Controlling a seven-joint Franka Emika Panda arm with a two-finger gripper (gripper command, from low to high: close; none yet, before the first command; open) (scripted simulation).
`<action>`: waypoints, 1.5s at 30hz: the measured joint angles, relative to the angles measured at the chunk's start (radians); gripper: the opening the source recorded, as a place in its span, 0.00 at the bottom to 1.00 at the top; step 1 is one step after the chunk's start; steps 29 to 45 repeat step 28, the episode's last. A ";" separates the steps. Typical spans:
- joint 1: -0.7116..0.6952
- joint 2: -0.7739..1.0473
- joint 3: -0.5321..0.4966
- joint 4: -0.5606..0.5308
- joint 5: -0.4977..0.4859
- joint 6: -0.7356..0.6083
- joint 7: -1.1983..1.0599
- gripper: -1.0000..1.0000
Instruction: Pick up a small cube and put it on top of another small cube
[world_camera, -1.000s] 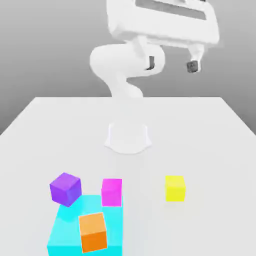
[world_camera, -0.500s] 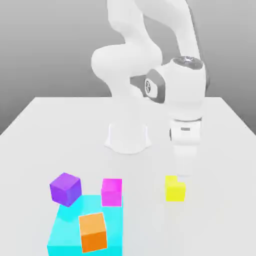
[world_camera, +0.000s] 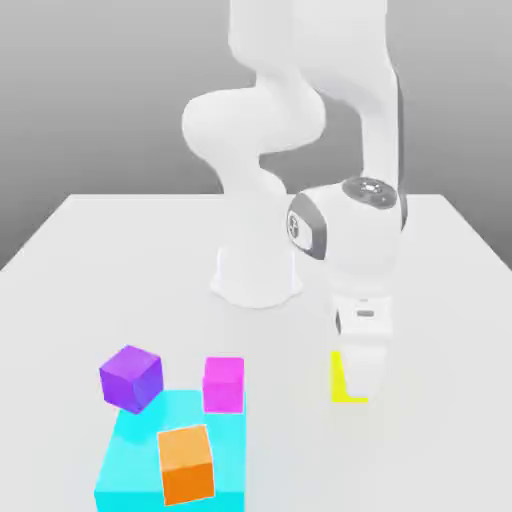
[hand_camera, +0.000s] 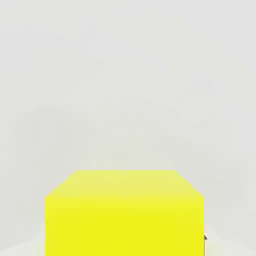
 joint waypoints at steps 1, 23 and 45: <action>0.007 -0.030 -0.008 -0.005 -0.006 -0.025 0.004 0.00; -0.300 -0.390 -0.243 0.216 -0.045 -0.602 0.101 0.00; -0.298 -0.336 -0.248 0.203 -0.034 -0.535 0.092 1.00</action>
